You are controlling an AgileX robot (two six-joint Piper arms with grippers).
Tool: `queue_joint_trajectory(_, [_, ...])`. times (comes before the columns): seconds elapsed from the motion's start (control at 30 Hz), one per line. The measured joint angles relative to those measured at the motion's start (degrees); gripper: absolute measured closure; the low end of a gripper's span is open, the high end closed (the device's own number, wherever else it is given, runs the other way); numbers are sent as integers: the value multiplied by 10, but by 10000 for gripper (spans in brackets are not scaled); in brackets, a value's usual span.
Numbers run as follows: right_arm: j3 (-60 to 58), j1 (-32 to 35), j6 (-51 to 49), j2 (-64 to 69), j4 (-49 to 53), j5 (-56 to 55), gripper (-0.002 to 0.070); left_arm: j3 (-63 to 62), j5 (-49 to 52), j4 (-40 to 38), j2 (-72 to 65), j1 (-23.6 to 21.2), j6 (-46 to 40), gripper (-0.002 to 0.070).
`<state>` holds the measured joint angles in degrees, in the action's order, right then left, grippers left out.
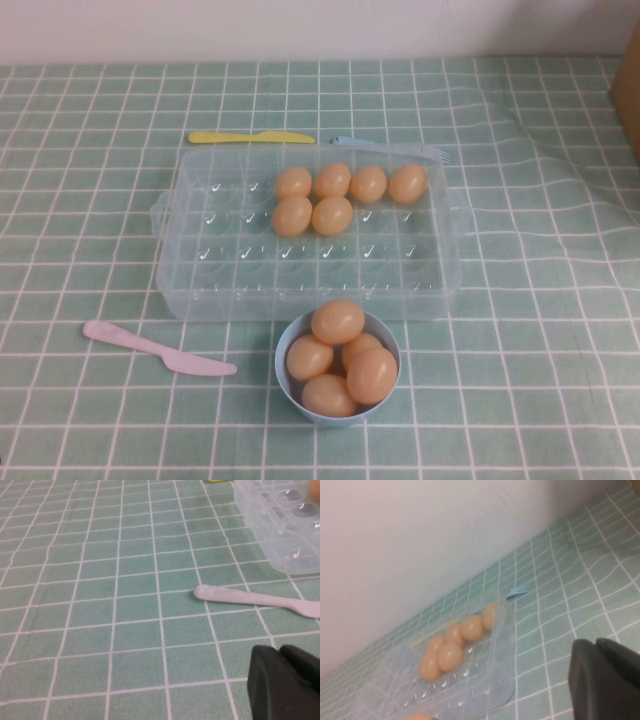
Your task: Take an egg out of the egg box
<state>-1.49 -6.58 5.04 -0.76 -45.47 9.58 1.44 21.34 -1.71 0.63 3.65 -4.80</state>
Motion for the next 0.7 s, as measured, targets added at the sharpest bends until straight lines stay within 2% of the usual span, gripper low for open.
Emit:
queue_joint_trajectory(0.17, [0,0,4,0,-30,8,694,0,0,0,0,0,0,678])
queue_joint_trajectory(0.33, [24,0,6,8,-35,70,694,0,0,0,0,0,0,678])
queue_joint_trajectory(0.47, [108,0,6,94,0,164,694,0,0,0,0,0,0,678])
queue_joint_trajectory(0.7, [297,0,7,318,141,356,694,0,0,0,0,0,0,678])
